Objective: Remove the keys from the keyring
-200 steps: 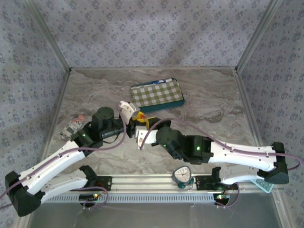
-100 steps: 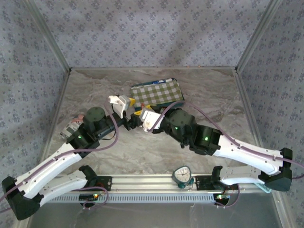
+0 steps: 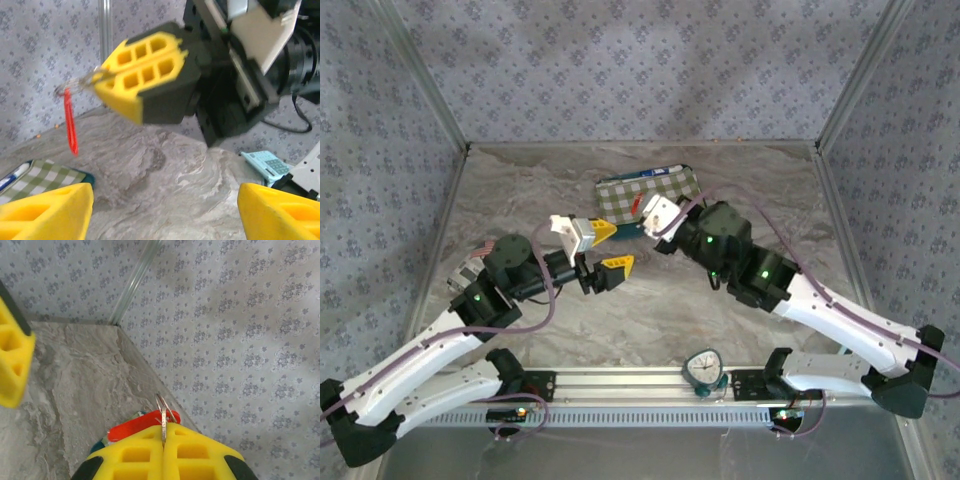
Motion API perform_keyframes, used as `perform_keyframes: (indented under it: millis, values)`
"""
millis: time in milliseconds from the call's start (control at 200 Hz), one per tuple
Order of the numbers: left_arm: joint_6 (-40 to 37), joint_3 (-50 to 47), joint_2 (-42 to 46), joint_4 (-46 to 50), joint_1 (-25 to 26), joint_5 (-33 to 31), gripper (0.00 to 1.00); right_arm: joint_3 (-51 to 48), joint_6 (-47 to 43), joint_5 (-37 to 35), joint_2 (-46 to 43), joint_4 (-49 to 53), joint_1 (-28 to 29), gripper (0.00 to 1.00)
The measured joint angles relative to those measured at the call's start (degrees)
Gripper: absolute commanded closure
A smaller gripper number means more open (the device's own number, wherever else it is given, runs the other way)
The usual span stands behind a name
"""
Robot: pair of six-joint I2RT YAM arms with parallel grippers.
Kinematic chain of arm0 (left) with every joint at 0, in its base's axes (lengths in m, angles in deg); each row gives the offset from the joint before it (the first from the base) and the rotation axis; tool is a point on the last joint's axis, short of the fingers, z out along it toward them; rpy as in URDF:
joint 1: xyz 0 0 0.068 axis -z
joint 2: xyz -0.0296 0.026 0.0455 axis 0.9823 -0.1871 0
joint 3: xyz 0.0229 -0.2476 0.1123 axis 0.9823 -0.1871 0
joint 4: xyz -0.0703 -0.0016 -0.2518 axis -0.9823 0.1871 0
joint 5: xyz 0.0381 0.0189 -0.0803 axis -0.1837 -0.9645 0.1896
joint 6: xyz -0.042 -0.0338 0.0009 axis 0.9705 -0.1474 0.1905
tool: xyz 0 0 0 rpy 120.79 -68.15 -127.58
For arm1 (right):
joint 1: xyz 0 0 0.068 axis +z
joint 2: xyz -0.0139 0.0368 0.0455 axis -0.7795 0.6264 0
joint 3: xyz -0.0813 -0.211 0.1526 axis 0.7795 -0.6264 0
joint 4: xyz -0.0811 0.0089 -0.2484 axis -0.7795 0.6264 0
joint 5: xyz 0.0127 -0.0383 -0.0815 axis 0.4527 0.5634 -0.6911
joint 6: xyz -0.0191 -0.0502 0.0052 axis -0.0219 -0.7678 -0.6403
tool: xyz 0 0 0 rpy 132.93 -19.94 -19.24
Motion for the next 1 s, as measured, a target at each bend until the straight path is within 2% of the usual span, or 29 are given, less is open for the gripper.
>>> perform_keyframes:
  millis: [95,200,265,405,475,625,815,999]
  values:
    - [0.0,2.7,-0.1,3.6,-2.2,-0.7,0.2,0.1,4.3,7.7,-1.3,1.7,-5.0,1.0]
    - [0.7,6.2,-0.1,5.8,-6.2,-1.2,0.09,0.8,9.9,16.4,-1.4,3.7,-10.1,1.0]
    - [2.5,8.3,-0.4,6.8,-9.5,-0.6,0.08,1.2,13.5,21.1,-1.1,4.7,-12.7,1.0]
    - [8.2,14.0,-4.8,8.9,-18.3,5.9,0.07,3.3,21.4,29.2,1.1,7.4,-17.5,1.0]
    - [11.0,15.8,-7.4,8.8,-20.7,9.8,0.05,5.6,25.2,32.8,3.1,8.9,-20.0,1.0]
    - [15.8,16.4,-13.1,8.5,-21.3,17.0,0.05,7.9,31.1,38.8,6.0,10.9,-22.8,1.0]
    - [20.6,16.0,-16.0,6.5,-21.4,23.4,0.05,8.2,35.8,45.5,7.6,11.6,-22.7,1.0]
    - [23.8,16.2,-17.5,3.7,-21.4,27.9,0.05,9.9,38.1,48.7,9.1,11.9,-22.0,1.0]
